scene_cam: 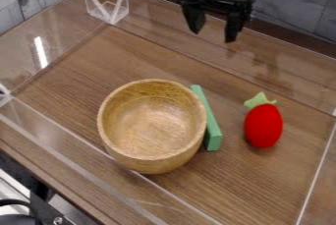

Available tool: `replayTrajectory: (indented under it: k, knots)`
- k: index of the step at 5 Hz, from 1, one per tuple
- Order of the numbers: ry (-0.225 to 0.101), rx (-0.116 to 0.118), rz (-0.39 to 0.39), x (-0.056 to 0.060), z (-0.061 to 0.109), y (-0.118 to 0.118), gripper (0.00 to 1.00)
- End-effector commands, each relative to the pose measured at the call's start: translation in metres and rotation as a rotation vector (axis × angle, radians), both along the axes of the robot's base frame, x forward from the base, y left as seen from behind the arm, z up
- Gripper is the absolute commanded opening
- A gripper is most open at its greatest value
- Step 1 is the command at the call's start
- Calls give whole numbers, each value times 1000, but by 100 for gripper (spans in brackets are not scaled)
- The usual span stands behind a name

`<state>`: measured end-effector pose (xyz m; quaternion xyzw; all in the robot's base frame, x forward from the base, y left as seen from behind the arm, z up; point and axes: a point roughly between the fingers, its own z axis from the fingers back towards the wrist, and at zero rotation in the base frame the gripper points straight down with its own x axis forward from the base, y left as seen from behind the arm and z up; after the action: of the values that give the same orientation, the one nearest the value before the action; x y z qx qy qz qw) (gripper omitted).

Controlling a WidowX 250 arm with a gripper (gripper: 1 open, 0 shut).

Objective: Move the red fruit to the right

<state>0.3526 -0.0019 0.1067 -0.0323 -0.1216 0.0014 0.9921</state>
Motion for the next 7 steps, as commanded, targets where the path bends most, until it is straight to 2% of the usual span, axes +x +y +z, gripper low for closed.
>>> replayTrajectory:
  k: [1,2,4,5,6,7]
  knots:
    - [-42,5,18,12,21,13,100]
    - [-48,8,51,15,30,27,100]
    - [-1,-10,-45,4,15,13,100]
    - [5,-21,-31,0,19,10,100]
    - [-12,-23,-12,-1,28,13,100]
    - [-31,-24,-20,-2,19,24,100]
